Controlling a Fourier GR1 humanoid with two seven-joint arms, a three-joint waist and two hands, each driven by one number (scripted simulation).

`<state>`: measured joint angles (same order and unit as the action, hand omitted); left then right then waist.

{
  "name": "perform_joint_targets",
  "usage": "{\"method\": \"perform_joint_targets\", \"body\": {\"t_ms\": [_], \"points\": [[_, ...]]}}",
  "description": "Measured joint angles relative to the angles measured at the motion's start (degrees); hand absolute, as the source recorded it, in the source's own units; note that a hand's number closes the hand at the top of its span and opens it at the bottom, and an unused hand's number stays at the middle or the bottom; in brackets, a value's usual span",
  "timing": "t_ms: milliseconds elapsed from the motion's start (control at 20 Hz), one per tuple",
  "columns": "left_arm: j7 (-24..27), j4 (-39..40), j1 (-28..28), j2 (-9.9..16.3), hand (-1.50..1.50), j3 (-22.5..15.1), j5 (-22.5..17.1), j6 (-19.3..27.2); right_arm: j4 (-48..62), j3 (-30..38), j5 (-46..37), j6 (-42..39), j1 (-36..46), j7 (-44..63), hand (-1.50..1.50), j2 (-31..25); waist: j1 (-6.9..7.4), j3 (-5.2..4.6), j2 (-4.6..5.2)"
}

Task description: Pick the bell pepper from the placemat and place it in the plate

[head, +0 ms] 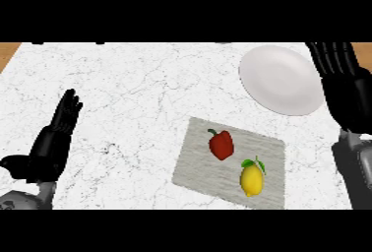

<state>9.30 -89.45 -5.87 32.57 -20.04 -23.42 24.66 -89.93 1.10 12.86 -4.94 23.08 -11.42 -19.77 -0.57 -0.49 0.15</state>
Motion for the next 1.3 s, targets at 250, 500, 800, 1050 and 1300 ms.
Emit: {"method": "perform_joint_targets", "body": {"t_ms": [250, 500, 800, 1050, 1300], "points": [[-1.31, -0.79, -4.07, 1.69, 0.0, 0.48, 0.83, -2.27, 0.14, -13.65, -4.9, -1.83, 2.75, 4.07, 1.5, 6.48, 2.1, 0.29, 0.06], [-2.84, -1.06, -6.93, 3.05, 0.0, 0.35, 0.67, -4.48, 3.37, -25.47, -22.2, -0.58, 6.75, 10.47, 1.5, 2.57, 2.41, -0.35, -0.59], [-5.32, -0.68, -9.71, 3.42, 0.0, 1.39, -0.47, -6.24, 10.98, -35.52, -30.78, 18.2, -2.65, 8.98, -1.5, 14.91, 1.75, 0.37, 0.11], [-7.72, 0.93, -12.25, 3.31, 0.0, 3.39, -0.52, -8.45, 15.18, -38.45, -28.16, 28.02, -3.37, 1.9, -1.5, 18.31, 1.29, 0.5, 0.09], [-8.41, -0.03, -10.69, 3.31, 0.0, 5.61, -0.07, -9.9, 8.81, -39.72, -36.2, 29.23, -0.82, 12.17, -1.5, 17.87, 0.58, 0.45, -0.32]]}}
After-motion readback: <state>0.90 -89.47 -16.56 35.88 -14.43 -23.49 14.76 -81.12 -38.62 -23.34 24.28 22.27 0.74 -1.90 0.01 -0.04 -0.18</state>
